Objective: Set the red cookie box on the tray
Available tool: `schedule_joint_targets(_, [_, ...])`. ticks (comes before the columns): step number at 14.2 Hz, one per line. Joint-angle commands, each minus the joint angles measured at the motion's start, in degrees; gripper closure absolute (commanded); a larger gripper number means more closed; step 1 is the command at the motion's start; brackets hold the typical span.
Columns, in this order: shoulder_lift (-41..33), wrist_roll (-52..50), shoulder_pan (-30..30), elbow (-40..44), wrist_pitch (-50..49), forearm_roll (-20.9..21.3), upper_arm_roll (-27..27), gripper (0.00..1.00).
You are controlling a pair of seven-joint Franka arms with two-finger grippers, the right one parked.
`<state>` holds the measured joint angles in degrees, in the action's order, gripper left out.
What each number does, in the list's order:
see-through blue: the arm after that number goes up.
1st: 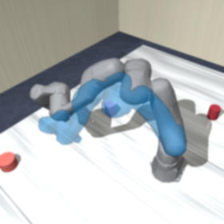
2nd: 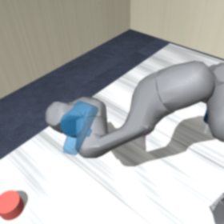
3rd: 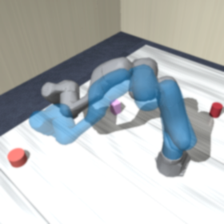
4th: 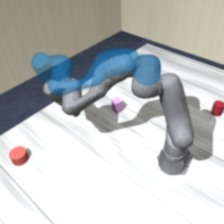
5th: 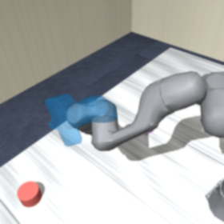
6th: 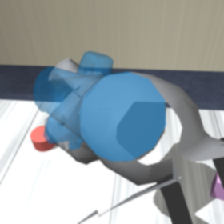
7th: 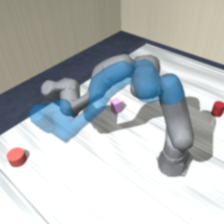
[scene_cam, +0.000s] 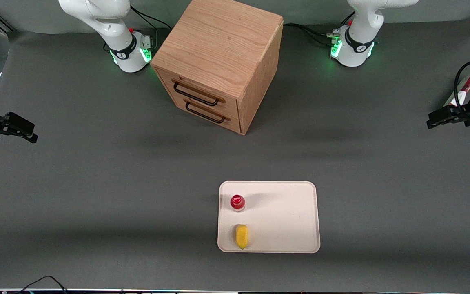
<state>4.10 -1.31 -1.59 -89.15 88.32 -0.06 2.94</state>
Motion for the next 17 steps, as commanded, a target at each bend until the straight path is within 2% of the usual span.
schedule_joint_targets(1, [0.3,-0.28,0.27,1.0,-1.23,-0.03,-0.31,0.0])
schedule_joint_targets(3, [1.17,4.97,0.79,0.57,-0.7,0.84,0.04,0.0])
schedule_joint_targets(6, [2.49,22.51,5.09,-1.27,-0.26,1.2,4.07,0.0])
schedule_joint_targets(7, [1.97,29.8,6.76,-3.98,1.48,2.94,5.65,0.0])
schedule_joint_targets(9, [-0.04,37.4,8.87,-10.39,6.4,5.41,8.03,0.0])
schedule_joint_targets(13, [-5.22,52.69,18.26,-24.53,17.37,6.82,9.01,0.0])
schedule_joint_targets(15, [-8.3,57.45,19.25,-33.41,25.28,8.67,13.63,0.0])
schedule_joint_targets(17, [-9.1,64.21,19.34,-38.27,29.96,8.76,18.48,0.0])
